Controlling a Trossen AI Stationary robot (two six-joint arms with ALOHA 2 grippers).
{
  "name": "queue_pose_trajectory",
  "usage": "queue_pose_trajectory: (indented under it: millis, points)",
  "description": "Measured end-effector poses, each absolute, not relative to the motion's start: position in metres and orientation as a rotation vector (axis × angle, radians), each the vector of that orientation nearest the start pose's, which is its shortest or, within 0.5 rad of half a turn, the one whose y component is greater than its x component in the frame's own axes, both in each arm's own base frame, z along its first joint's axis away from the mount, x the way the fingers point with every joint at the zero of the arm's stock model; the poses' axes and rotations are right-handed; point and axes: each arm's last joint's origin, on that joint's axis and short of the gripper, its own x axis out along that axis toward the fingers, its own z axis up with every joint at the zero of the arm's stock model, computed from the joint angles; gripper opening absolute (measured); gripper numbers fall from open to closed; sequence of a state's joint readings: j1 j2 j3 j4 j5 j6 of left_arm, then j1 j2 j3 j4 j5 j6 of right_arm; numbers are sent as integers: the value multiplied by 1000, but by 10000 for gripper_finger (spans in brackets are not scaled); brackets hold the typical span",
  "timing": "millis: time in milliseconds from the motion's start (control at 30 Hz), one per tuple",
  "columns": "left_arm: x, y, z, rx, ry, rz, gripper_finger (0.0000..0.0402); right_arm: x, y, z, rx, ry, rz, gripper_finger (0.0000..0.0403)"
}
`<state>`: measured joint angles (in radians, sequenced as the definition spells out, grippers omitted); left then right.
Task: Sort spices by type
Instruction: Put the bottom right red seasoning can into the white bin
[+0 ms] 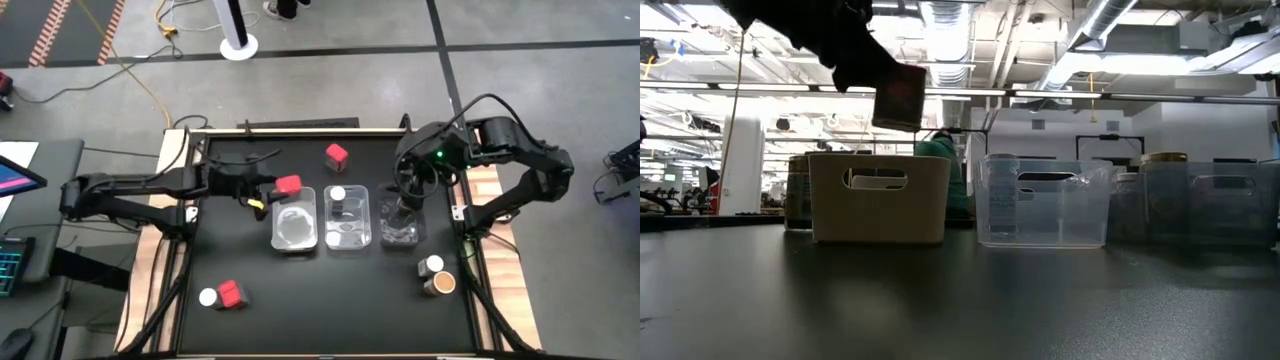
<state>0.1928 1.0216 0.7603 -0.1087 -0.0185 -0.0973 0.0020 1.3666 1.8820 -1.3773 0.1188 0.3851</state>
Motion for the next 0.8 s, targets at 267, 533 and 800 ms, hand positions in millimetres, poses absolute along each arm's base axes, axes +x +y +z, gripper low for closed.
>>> queue_pose_trajectory:
  millis: [267, 533, 800]
  points:
    - [225, 43, 249, -64, 382, 167, 217, 213, -2, 462, 307, 827, -268, 311]
    - [232, 42, 228, 46, 410, 70, 217, 213, -2, 462, 307, 827, -268, 311]
    - [246, 51, 207, 20, 463, 61, 217, 213, -2, 462, 306, 827, -268, 311]
